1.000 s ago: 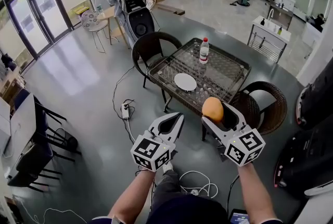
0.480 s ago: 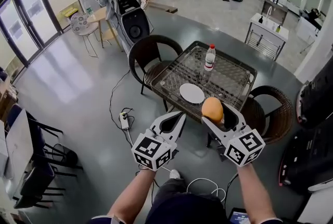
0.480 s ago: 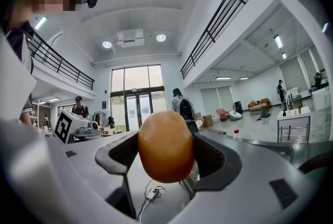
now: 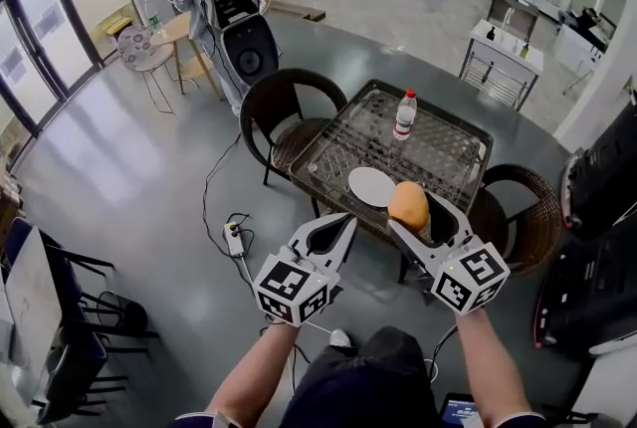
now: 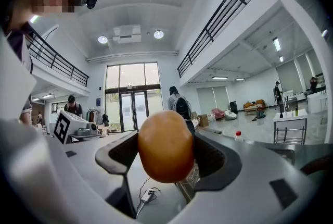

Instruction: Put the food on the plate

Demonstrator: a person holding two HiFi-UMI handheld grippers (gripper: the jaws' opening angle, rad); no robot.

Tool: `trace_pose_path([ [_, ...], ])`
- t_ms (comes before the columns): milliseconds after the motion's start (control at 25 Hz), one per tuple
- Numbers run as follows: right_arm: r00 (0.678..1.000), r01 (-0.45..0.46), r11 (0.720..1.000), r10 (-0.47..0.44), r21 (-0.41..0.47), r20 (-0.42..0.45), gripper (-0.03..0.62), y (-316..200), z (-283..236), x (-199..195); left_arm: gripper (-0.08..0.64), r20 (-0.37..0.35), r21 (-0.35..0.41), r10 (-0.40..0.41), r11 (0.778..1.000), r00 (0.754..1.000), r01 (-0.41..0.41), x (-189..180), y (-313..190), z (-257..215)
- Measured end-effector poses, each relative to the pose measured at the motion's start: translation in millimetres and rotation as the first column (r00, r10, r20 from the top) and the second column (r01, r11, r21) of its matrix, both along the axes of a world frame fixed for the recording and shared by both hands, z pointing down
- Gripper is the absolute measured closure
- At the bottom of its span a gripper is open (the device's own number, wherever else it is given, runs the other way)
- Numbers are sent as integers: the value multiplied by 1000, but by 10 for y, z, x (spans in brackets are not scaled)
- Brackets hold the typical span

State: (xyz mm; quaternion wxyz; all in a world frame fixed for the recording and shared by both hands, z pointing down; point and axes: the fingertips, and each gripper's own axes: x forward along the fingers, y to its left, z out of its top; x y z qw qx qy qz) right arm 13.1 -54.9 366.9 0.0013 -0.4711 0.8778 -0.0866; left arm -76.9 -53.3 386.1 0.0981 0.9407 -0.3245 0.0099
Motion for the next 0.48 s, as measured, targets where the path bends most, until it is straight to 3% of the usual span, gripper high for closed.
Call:
trace_pose_path([
  [480, 1000, 20, 999, -19, 30, -16, 252, -553, -104, -115, 551, -12, 1, -13, 1000, 1000, 13, -94, -476, -12],
])
